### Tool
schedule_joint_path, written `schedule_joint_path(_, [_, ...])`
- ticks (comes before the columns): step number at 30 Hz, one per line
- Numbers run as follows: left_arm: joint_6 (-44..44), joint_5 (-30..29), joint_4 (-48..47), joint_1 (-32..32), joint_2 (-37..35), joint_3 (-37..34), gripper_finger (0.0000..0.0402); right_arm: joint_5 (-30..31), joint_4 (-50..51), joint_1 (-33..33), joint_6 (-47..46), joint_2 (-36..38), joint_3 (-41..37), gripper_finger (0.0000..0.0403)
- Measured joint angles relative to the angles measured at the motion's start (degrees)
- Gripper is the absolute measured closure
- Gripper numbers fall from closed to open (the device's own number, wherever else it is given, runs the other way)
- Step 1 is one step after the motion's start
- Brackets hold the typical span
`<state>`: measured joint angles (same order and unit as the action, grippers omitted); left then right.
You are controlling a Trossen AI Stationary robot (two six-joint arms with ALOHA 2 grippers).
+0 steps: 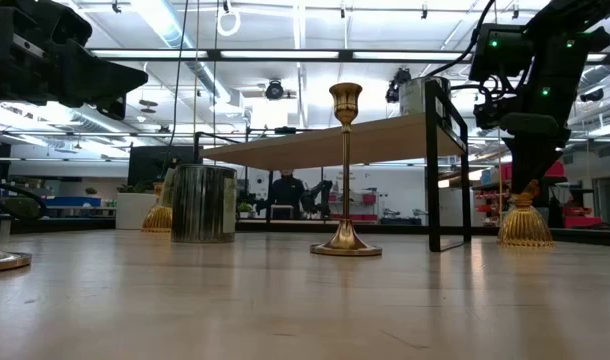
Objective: Pick & Place candle stick holders
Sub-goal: Put the top right yellow candle holder on the shelf
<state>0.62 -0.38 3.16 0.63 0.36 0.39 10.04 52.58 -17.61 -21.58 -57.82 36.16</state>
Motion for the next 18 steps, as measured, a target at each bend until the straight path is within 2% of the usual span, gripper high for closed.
schedule_joint_path(13, [0.0,0.02,0.0,0.0,0.0,0.0,0.039,-0.55,0.0,0.01,0.0,0.06,0.0,0.0224])
schedule_joint_path(18, [0.0,0.01,0.0,0.0,0.0,0.01,0.039,-0.55,0.0,0.0,0.0,0.07,0.0,0.0224])
